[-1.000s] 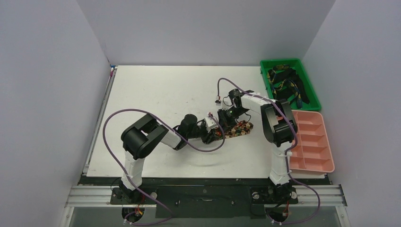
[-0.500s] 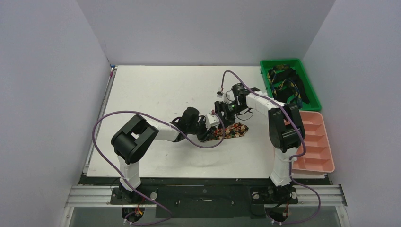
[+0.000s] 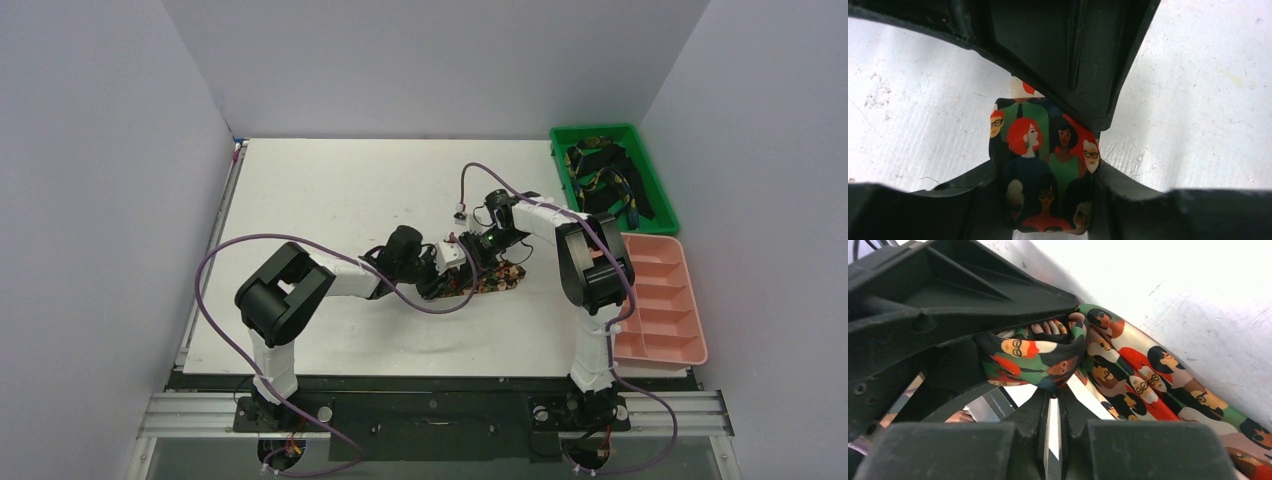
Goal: Roll the ties
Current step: Roll the tie at the center of the board.
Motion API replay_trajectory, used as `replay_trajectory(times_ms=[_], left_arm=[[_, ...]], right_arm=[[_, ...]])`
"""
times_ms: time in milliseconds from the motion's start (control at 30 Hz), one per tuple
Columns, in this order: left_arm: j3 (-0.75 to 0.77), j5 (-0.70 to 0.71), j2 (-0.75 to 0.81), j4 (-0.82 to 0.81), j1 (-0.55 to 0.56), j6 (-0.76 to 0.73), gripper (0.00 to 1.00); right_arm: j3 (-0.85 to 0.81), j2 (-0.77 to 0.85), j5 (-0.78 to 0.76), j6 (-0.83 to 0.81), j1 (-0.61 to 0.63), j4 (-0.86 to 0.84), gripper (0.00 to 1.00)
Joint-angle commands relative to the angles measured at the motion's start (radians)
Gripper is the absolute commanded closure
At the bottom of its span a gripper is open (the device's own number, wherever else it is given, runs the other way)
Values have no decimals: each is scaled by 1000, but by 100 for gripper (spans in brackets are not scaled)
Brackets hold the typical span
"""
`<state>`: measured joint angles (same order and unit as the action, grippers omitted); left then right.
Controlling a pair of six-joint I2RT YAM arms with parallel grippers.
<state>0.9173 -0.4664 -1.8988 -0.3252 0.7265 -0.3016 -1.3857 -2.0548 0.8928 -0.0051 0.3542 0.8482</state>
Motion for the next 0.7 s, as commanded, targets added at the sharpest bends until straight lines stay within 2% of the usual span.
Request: replay_trajectory(times_ms=[0, 67, 133, 167, 233, 333, 400, 433, 500, 600, 667], left_arm=[[-17, 21, -28, 105, 1, -15, 54], [-39, 5, -6, 48, -3, -1, 43], [-59, -16, 12, -11, -6, 2, 40], [-58, -37, 12, -22, -6, -6, 41], [-36, -56, -9, -5, -7, -17, 53], [-11, -68, -35, 34, -5, -35, 62], [-12, -69, -36, 46, -5, -33, 50], [-18, -75, -26, 41, -6, -30, 41], [-54, -81, 2, -6, -8, -34, 36], [-59, -96, 14, -27, -7, -65, 35], [-41, -103, 2, -16, -4, -80, 39]], right_arm=[[-13, -24, -165, -84, -12, 30, 100], [-10, -36, -209, -68, -24, 15, 100], [-13, -51, -208, -50, -41, 10, 100], [-16, -54, -173, -40, -46, 9, 100], [-21, -44, -113, -45, -55, 8, 100], [-15, -5, -92, -63, -53, 1, 100], [-12, -5, -112, -59, -52, 7, 100], [-14, -16, -120, -65, -52, 20, 100], [-13, -30, -132, -72, -51, 29, 100], [-11, -34, -127, -83, -45, 38, 100], [-18, -33, -115, -98, -40, 50, 100]])
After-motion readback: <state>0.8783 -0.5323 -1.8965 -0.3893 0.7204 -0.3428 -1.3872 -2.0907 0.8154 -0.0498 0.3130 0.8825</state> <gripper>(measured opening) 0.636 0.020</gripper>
